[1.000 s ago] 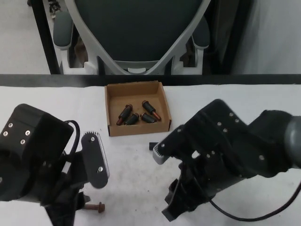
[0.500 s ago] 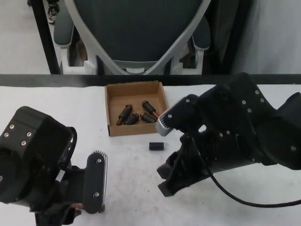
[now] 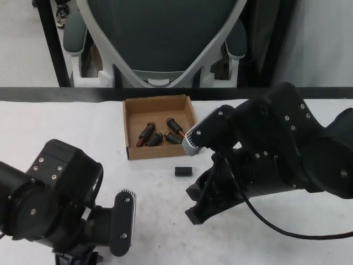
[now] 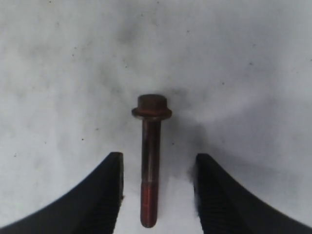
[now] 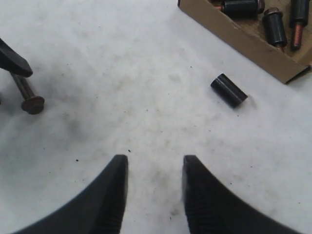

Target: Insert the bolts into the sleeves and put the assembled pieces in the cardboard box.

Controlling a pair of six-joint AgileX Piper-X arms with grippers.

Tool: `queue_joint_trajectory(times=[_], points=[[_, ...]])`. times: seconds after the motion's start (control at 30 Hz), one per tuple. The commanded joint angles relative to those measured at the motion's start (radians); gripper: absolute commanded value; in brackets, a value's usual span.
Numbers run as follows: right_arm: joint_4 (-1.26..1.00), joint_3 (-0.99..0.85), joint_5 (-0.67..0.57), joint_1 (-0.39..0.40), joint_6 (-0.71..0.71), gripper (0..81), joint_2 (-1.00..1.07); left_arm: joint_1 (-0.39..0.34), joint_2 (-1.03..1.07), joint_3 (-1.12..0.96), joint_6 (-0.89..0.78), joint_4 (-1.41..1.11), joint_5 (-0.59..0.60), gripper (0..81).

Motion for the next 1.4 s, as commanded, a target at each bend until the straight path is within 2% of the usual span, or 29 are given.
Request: queue_joint_trajectory(times=[0.0,0.1,0.37,0.53,0.6,0.87,0.97,1.2,1.37], points=[[0.001,-0.003,0.004,-0.015,-0.012,35.7,-0.012,-0.002,0.019,-0.015,0.001,-0.013,0.043,40.4],[0.001,-0.003,0.004,-0.028,-0.018,35.7,-0.012,-0.002,0.052,-0.041,-0.018,-0.011,0.044,37.1],[0.043,-0.01,0.0,-0.06,-0.069,35.7,-0.012,-0.001,0.147,-0.167,-0.03,0.167,0.047,37.1],[0.198,-0.105,0.0,-0.071,-0.103,35.7,0.015,-0.001,0.188,-0.189,-0.03,0.228,0.05,36.5],[0.241,-0.146,0.0,-0.072,-0.127,35.7,0.033,-0.001,0.195,-0.189,-0.03,0.235,0.068,31.6],[0.3,-0.249,0.0,-0.072,-0.211,35.7,0.113,-0.001,0.195,-0.189,-0.042,0.256,0.093,2.0],[0.318,-0.266,0.0,-0.072,-0.273,35.7,0.159,-0.001,0.195,-0.189,-0.04,0.269,0.112,0.8],[0.347,-0.315,0.056,-0.073,-0.353,35.7,0.261,-0.001,0.147,-0.189,-0.108,0.232,0.314,0.8],[0.378,-0.355,0.132,-0.073,-0.452,35.7,0.323,-0.001,0.042,-0.186,-0.22,0.223,0.437,0.8]])
